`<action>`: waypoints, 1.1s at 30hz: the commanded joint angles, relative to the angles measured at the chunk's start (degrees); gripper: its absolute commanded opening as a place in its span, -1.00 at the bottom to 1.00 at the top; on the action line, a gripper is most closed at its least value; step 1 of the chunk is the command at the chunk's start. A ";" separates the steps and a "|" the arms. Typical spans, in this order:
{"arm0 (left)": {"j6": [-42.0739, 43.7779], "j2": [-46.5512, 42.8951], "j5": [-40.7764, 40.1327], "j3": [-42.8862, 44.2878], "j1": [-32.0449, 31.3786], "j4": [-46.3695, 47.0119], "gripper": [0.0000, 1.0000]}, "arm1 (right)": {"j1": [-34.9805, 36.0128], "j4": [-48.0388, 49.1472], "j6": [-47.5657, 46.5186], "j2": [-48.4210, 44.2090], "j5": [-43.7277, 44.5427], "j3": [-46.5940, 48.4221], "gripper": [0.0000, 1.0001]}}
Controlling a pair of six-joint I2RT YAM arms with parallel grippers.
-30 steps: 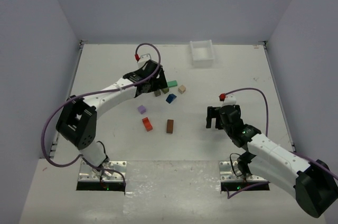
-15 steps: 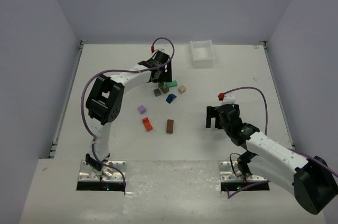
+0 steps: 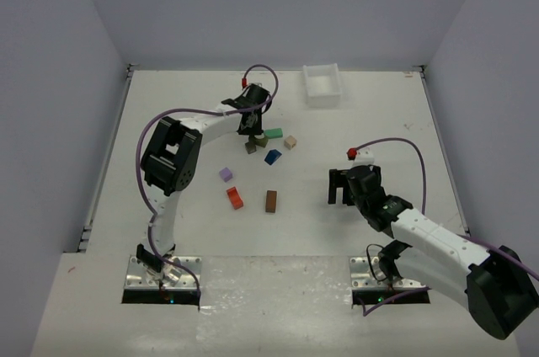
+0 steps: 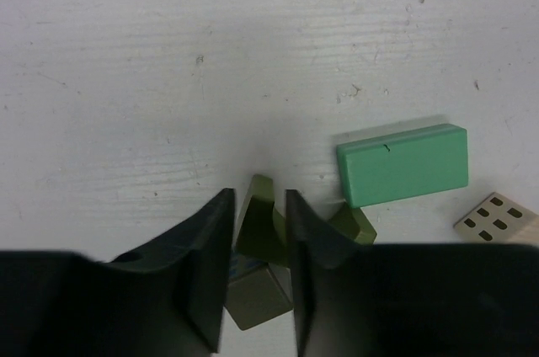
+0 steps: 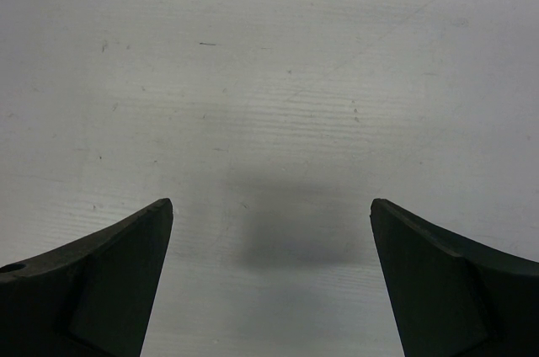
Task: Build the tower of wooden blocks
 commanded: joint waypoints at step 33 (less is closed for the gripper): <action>-46.85 -47.83 9.16 -52.82 -7.72 40.88 -1.00 | 6.82 23.12 1.60 -1.62 -26.74 4.36 0.97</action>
